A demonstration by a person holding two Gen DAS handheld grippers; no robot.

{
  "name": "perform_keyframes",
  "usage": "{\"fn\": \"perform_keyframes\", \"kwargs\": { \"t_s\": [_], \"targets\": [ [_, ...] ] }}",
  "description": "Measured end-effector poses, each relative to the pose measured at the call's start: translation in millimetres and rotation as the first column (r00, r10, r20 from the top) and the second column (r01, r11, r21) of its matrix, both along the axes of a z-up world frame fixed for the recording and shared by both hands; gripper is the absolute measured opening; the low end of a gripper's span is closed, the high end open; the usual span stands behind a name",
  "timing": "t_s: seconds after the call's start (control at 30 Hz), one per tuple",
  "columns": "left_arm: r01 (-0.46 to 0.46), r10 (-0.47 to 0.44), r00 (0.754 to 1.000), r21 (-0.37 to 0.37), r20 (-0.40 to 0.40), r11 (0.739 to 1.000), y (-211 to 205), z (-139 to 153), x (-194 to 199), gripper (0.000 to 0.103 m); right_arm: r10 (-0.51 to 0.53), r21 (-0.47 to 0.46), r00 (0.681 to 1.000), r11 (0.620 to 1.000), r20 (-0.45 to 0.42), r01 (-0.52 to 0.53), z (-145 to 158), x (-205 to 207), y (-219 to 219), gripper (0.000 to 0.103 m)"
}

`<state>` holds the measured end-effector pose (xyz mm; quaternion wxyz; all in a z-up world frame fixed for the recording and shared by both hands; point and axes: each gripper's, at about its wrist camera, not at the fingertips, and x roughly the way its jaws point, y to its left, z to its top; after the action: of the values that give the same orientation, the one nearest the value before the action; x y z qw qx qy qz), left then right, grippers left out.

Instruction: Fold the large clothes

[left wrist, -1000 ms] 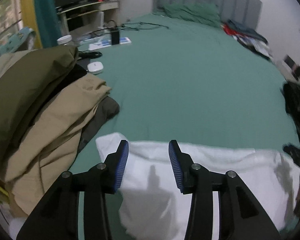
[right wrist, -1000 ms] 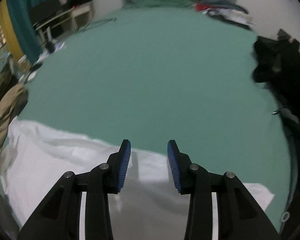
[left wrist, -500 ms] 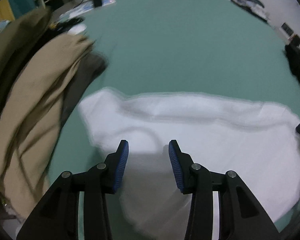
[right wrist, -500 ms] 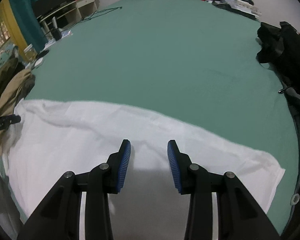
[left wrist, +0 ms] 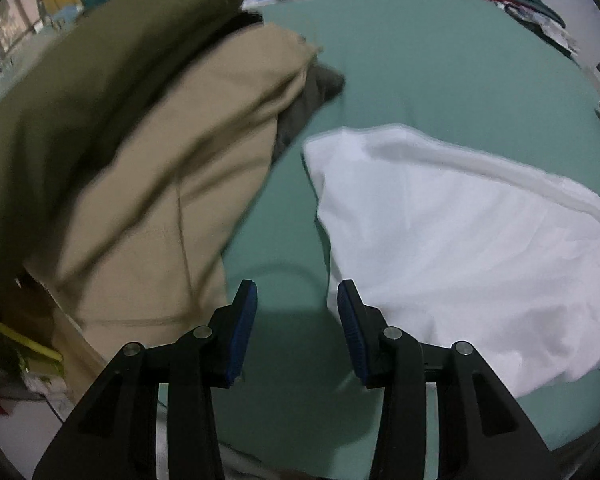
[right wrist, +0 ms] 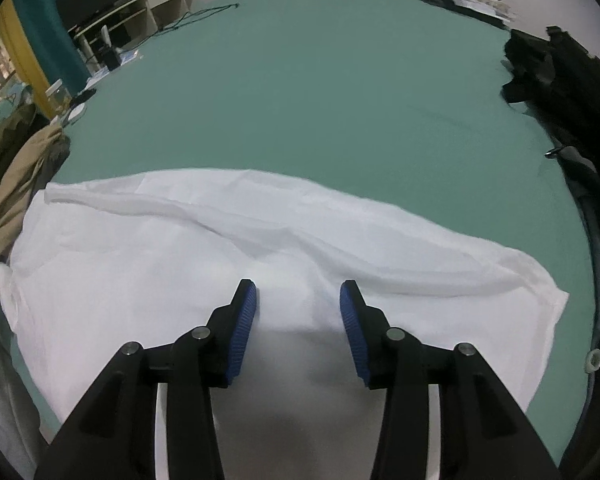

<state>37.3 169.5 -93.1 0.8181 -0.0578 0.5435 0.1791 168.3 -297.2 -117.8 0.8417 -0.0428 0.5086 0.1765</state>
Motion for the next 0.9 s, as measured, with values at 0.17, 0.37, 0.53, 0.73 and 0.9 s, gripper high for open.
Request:
{"fn": "perform_keyframes", "kwargs": {
  "t_s": [0.17, 0.37, 0.53, 0.73, 0.9],
  "targets": [
    [0.022, -0.020, 0.997, -0.026, 0.070, 0.999, 7, 10, 39, 0.045, -0.066, -0.001, 0.997, 0.998, 0.039, 0.066, 9, 7, -26, 0.044],
    [-0.069, 0.071, 0.997, -0.054, 0.029, 0.996, 27, -24, 74, 0.052, -0.223, 0.000, 0.974, 0.975, 0.040, 0.223, 12, 25, -86, 0.044],
    [-0.135, 0.139, 0.990, -0.111, 0.027, 0.985, 44, -49, 86, 0.054, -0.348, -0.101, 0.937, 0.931, 0.035, 0.350, -4, 29, -129, 0.044],
    [-0.051, 0.055, 0.997, -0.086, 0.044, 0.995, 43, -47, 86, 0.044, -0.371, -0.081, 0.928, 0.925, 0.013, 0.371, -17, 32, -142, 0.045],
    [0.042, -0.034, 0.997, -0.111, 0.073, 0.993, 42, -37, 103, 0.004, -0.338, -0.062, 0.940, 0.938, 0.052, 0.341, -19, 32, -143, 0.004]
  ]
}}
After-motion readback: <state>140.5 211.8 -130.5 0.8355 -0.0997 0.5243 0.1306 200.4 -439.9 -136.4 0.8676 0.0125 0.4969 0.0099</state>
